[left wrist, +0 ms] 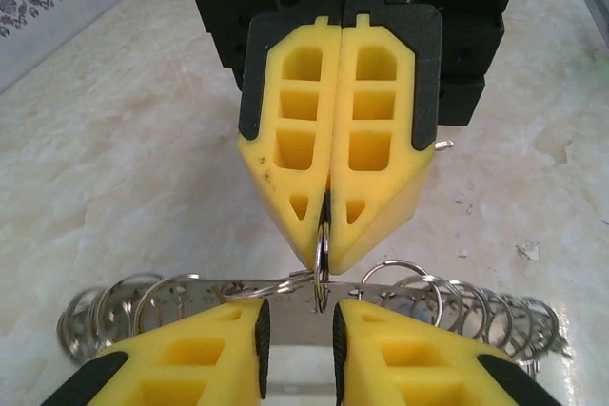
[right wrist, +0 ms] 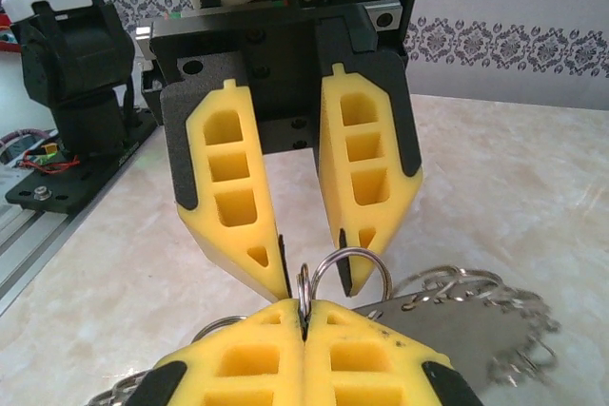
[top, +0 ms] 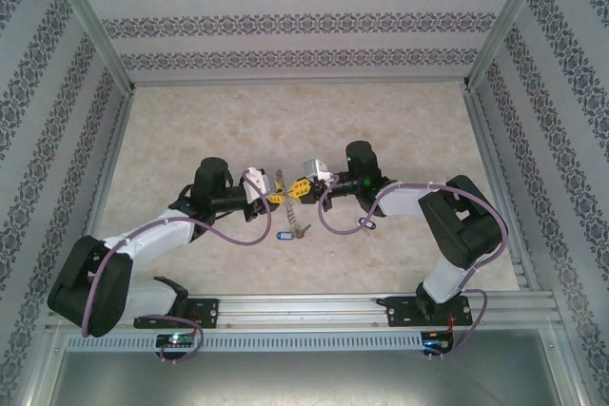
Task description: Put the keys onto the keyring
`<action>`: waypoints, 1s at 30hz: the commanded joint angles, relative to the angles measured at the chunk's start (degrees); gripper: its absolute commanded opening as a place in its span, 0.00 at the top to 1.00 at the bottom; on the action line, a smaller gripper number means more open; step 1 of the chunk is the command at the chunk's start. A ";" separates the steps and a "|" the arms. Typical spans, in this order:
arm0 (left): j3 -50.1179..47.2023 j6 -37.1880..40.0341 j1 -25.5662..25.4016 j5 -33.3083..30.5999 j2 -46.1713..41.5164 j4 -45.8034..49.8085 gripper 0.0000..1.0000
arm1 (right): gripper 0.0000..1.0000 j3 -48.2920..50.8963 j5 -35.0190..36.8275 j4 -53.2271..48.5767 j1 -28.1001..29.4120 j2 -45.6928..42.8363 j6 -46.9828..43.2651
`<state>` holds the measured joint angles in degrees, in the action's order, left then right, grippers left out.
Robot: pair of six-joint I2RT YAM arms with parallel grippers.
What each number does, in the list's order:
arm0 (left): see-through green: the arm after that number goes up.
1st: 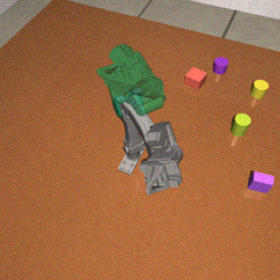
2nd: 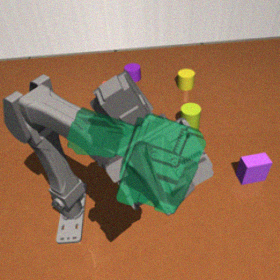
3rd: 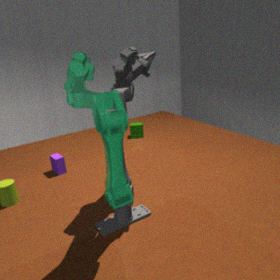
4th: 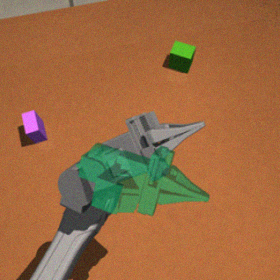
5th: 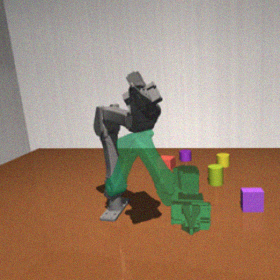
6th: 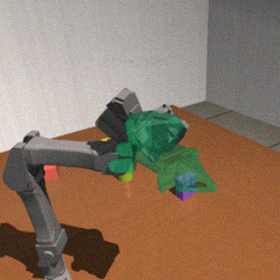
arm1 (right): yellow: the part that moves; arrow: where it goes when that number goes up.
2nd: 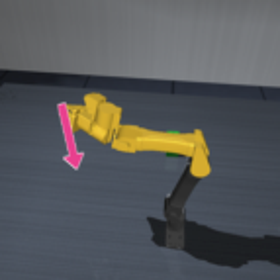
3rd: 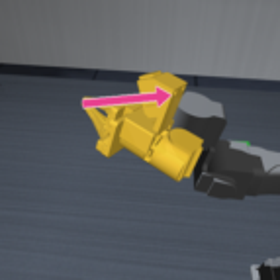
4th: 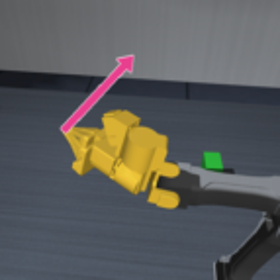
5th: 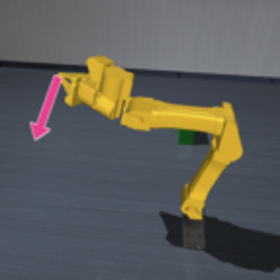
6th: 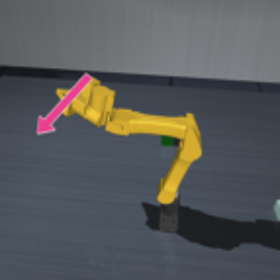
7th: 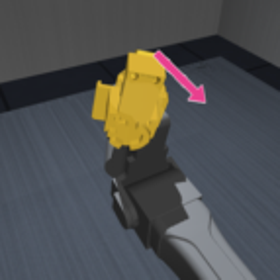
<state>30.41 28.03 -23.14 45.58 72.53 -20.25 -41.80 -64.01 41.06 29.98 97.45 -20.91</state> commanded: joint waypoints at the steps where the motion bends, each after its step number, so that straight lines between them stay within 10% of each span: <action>1: -0.87 -1.13 0.28 1.10 0.44 -5.74 0.73 | 1.00 0.32 -3.67 3.41 -0.36 -0.68 0.67; 9: 0.35 -0.87 0.28 4.92 1.91 -3.97 0.89 | 1.00 0.32 -2.62 4.07 -0.17 -0.33 0.87; 30: 0.95 -4.26 0.20 5.32 3.61 -8.66 0.83 | 1.00 1.88 1.51 8.42 0.42 0.81 2.36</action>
<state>30.39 24.38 -23.14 49.25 77.43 -26.39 -40.56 -61.91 45.82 29.89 97.71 -19.16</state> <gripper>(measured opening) 0.165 0.039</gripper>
